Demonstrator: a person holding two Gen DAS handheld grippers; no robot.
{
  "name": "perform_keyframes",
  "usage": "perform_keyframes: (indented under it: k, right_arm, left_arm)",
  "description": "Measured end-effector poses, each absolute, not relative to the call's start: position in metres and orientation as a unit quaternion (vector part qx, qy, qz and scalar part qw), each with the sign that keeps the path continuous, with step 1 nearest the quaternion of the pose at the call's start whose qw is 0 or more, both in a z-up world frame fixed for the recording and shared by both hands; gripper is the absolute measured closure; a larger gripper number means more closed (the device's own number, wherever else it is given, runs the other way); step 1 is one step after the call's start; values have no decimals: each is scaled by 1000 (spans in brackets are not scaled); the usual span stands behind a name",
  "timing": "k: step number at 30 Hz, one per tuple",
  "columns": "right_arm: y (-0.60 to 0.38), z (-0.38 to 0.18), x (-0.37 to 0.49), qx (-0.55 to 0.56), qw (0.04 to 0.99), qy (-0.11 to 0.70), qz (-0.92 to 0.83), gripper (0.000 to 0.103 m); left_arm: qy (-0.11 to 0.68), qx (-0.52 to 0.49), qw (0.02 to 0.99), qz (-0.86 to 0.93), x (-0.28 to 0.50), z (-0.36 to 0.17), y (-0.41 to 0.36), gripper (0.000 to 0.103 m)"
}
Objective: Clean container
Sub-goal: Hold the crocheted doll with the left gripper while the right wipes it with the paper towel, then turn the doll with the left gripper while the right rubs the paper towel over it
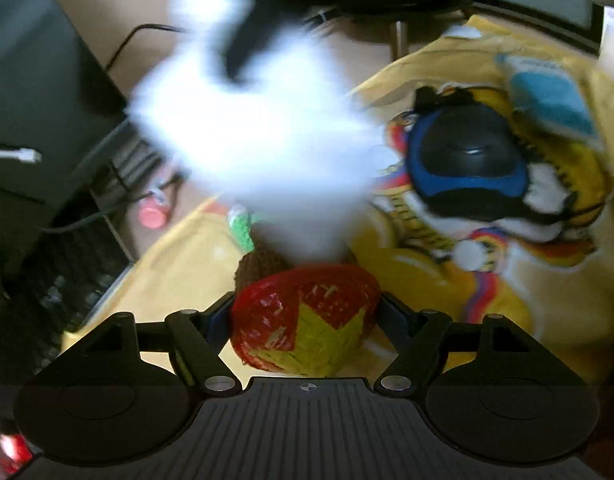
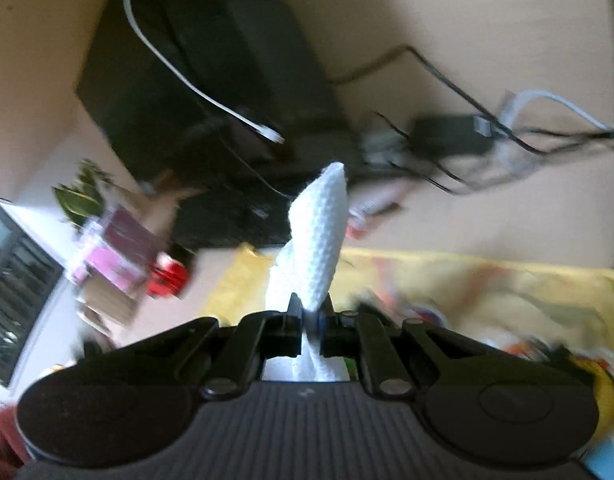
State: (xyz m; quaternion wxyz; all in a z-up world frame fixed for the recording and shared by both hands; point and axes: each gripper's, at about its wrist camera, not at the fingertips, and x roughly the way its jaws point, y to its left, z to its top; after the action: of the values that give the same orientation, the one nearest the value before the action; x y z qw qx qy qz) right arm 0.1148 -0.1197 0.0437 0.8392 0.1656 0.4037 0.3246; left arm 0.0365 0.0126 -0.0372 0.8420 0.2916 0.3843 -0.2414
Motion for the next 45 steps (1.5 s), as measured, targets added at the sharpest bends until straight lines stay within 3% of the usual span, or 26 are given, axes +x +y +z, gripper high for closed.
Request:
perform_keyframes:
  k: [8,12,19,24,26,27,31,36,41,45]
  right_arm:
    - [-95,-6,117,86,833,456,300,94]
    - [-116,-11,111,95,837,459,284,92]
    - [-142,-17,94,143,832,473,250,92]
    - [-158,-27,86,152,835,481,220,90]
    - [-165,-31,84,153,835,488,204,90]
    - [-167,-33,83,151,834,491,200,90]
    - [-163,-37,79,131,834,499,198,92]
    - [-148,-22,80,131,836,478,233,93]
    - [-130,4,84,183,807,457,325,93]
    - [-102,-2,82,161,772,485,377,93]
  left_arm:
    - [404,227,848,-258,29,-32,15,15]
    - [426,176,846,-267,37,-31,21,9]
    - [459,29,838,-293,56,-19,39,9]
    - [467,34,832,-299,64,-32,23,9]
    - [473,30,825,-308,67,-37,20,17]
    - [476,28,822,-313,68,-39,18,27]
    - [442,120,832,-313,57,-32,16,31]
    - [407,234,833,-292,46,-26,20,30]
    - [441,198,832,-273,51,-32,36,25]
    - [438,165,840,-273,48,-30,34,12]
